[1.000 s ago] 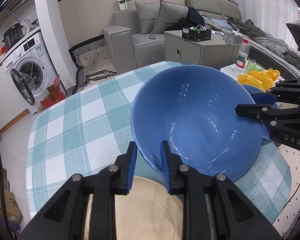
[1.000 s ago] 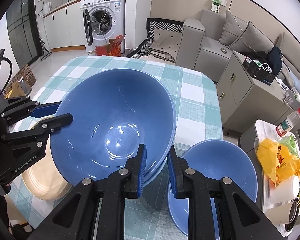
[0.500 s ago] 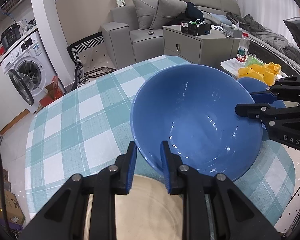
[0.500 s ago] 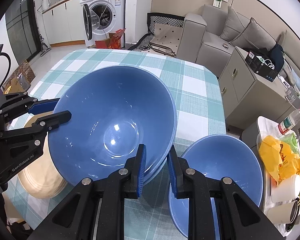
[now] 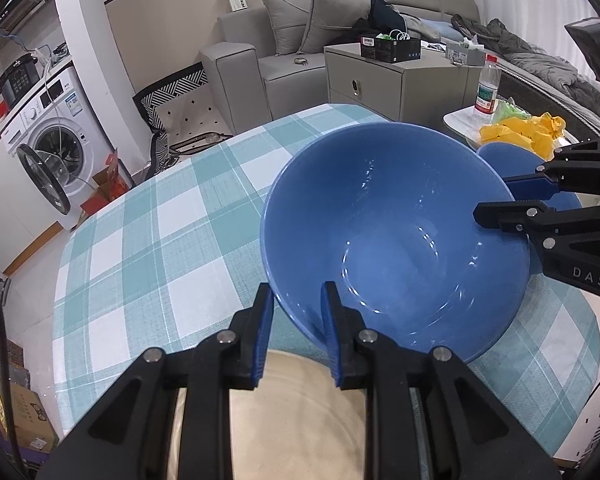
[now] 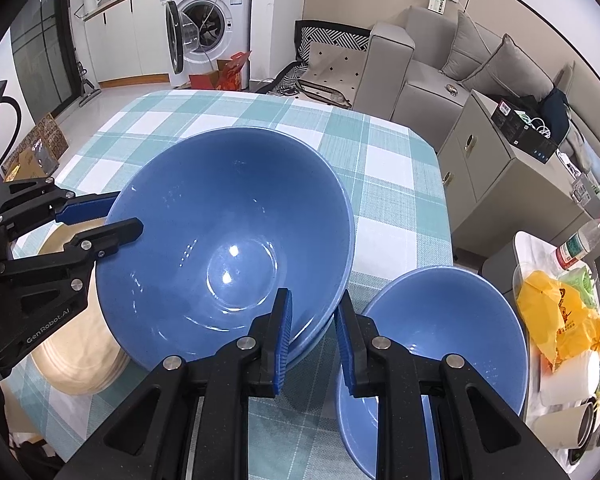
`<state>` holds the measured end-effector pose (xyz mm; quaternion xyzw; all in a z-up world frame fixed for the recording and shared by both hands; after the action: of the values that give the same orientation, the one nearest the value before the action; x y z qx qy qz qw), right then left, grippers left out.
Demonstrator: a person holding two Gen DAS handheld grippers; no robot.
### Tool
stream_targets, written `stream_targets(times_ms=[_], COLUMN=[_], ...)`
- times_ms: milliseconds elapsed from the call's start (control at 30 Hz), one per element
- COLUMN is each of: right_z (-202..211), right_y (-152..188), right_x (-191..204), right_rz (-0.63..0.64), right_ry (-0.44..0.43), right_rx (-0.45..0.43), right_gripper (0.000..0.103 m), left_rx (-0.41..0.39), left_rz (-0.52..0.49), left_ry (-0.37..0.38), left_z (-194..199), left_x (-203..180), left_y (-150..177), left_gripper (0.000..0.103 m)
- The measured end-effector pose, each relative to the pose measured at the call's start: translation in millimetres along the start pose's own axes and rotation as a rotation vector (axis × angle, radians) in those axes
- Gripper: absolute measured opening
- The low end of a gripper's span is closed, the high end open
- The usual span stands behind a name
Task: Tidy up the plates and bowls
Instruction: 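Lower the held bowl into the other light-blue bowl with both grippers, then open the left gripper while the right gripper also opens, releasing the bowl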
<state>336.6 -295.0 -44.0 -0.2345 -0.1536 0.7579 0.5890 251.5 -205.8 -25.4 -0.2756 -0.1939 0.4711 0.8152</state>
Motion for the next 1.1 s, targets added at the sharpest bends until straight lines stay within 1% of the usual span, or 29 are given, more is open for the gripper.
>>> stream_targets(times_ms=[367, 633, 767, 867, 1100], right_z=[-11.1, -12.7, -15.9, -17.4, -17.0], right_y=[3.0, 3.4, 5.2, 6.9, 8.0], right_x=[-2.0, -0.4, 3.0, 7.4, 8.0], right_rz=[0.005, 0.017, 0.038, 0.061, 0.061], right_ry=[0.001, 0.009, 0.042, 0.069, 0.066], right_rx=[0.033, 0.036, 0.04, 0.046, 0.048], right_gripper=[0.022, 0.024, 0.024, 0.026, 0.027], left_rx=[0.021, 0.031, 0.028, 0.031, 0.032], left_rz=[-0.016, -0.023, -0.025, -0.024, -0.023], left_ry=[0.0, -0.003, -0.001, 0.001, 0.007], left_z=[-5.5, -9.1, -8.8, -9.0, -10.1], left_x=[-1.1, -2.2, -1.9, -1.7, -2.2], left_y=[2.2, 4.7, 4.8, 5.0, 5.1], left_gripper=[0.022, 0.022, 0.022, 0.022, 0.023])
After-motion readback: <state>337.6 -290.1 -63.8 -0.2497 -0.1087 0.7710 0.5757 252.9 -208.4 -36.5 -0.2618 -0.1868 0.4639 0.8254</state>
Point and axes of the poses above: each gripper's, at about its wrist camera, not at the fingertips, and z roughly against the way its jaws point, x to its left, y to its underside, the point moved 6 cm from there along -z, roughly the way its jaws point, and after that the axes turned 5 degrees about z, right-handed, at the moved point
